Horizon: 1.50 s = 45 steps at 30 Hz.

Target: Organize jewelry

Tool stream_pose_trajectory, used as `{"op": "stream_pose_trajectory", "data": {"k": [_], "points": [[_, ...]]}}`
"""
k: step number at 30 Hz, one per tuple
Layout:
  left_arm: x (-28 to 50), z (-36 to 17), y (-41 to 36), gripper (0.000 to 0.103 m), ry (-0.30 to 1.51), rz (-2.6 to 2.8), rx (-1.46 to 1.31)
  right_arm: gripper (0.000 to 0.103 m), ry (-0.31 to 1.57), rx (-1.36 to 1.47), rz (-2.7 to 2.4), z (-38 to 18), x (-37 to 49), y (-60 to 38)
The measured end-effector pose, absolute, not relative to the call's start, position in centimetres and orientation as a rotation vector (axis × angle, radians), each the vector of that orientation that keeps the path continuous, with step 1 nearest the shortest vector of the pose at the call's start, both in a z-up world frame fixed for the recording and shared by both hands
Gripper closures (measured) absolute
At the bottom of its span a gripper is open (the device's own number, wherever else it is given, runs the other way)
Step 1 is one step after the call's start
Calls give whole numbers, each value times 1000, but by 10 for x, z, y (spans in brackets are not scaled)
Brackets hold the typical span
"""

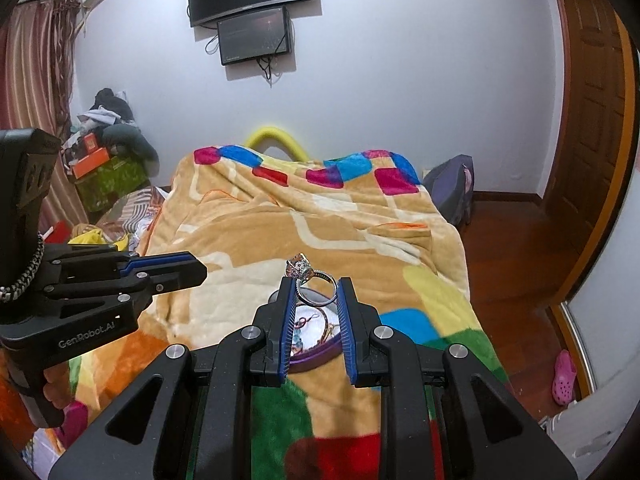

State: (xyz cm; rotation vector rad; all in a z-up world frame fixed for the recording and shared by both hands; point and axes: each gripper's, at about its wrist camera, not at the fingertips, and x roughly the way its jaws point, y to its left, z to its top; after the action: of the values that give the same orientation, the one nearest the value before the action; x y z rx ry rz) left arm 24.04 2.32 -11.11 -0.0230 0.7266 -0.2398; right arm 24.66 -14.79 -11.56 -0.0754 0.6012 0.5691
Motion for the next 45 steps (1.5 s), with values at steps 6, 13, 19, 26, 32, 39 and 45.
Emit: {"op": "stream_pose_trajectory", "data": {"k": [6, 13, 19, 26, 32, 39, 45], "points": [[257, -127, 20, 94, 762, -260, -44, 84, 678, -66, 578, -136, 273, -142], [274, -155, 13, 94, 829, -293, -55, 84, 754, -50, 606, -157, 287, -137], [281, -172, 10, 94, 868, -312, -52, 84, 814, -69, 634, -173, 296, -131], [283, -180, 10, 94, 889, -313, -48, 84, 865, -95, 656, -185, 306, -123], [279, -171, 14, 91, 877, -300, -42, 84, 884, -120, 653, -179, 304, -122], [264, -146, 25, 77, 832, -277, -59, 83, 838, -140, 639, -156, 289, -124], [239, -109, 29, 72, 753, -258, -52, 83, 747, -145, 619, -120, 265, -132]]}}
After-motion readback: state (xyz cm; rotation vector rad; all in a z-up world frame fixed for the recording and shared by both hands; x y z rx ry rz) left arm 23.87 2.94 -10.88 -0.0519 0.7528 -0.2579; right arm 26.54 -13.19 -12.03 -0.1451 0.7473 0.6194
